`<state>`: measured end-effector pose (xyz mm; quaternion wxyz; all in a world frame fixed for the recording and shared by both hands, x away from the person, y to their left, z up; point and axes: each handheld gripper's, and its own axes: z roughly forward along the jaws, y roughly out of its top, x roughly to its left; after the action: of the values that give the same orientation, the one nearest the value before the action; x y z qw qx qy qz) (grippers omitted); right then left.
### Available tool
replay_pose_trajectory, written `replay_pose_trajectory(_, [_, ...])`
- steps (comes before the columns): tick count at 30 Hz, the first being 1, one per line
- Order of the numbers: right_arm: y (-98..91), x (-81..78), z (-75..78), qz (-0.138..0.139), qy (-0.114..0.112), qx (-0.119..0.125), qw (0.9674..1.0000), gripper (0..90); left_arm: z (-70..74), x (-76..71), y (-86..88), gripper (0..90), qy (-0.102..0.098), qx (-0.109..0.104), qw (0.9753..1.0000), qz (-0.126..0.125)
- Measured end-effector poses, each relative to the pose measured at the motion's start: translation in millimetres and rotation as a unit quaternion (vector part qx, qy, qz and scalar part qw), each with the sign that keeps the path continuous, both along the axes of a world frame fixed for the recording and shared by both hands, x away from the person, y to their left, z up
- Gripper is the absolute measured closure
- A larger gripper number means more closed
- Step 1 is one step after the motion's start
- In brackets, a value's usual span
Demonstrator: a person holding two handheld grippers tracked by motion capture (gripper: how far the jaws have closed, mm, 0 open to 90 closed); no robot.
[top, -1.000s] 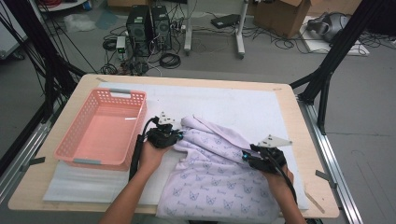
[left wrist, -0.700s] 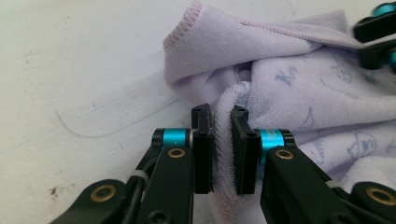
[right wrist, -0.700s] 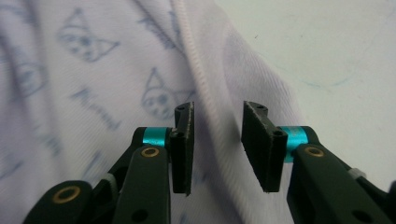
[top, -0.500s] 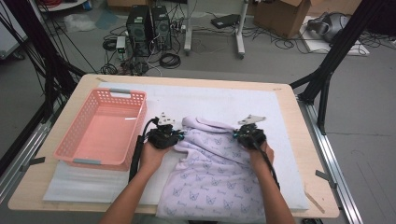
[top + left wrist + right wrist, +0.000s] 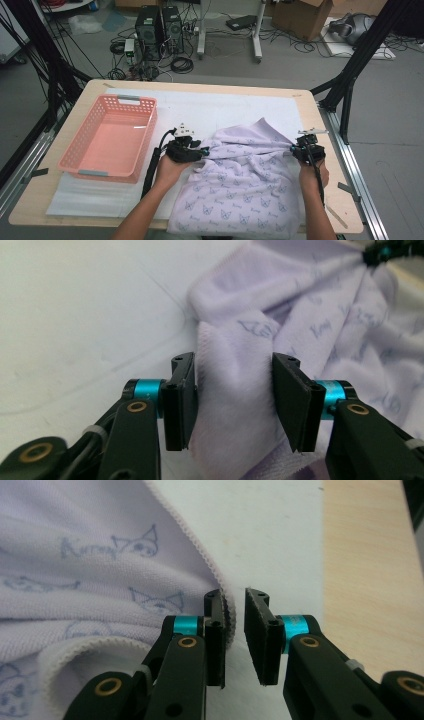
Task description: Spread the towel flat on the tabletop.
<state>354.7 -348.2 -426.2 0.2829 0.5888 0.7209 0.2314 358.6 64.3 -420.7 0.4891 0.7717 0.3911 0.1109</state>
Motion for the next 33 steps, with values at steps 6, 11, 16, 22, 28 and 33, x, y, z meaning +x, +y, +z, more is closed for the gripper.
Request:
replay_pose_trajectory(6, [-8.1,-11.4,1.8,-0.007,-0.027,0.01,0.9996,69.1,8.0,9.2,3.2,52.1,-0.011,-0.003,0.9996,0.027])
replay_pose_trajectory(11, [-6.4,-31.3,11.3,0.011,-0.101,0.019,0.9947,63.9,6.3,21.7,-0.4,51.1,-0.003,0.006,0.9993,0.037])
replay_pose_trajectory(16, [-2.2,-43.3,17.7,0.026,-0.137,0.019,0.99,61.3,-7.2,35.1,-14.7,48.0,0.037,0.013,0.9989,0.028])
replay_pose_trajectory(22, [12.7,-39.5,13.8,0.115,-0.097,0.119,0.9814,54.4,-20.3,32.6,-25.2,81.4,0.066,0.062,0.9959,0.0])
replay_pose_trajectory(28, [70.5,-35.0,-3.7,0.248,-0.028,0.13,0.9597,56.6,-20.6,21.3,-22.6,84.6,0.052,0.074,0.9959,-0.002])
replay_pose_trajectory(33, [92.3,-34.4,-13.0,0.278,0.006,0.101,0.9552,71.2,-21.8,8.2,-15.0,84.2,0.038,0.077,0.9962,-0.015])
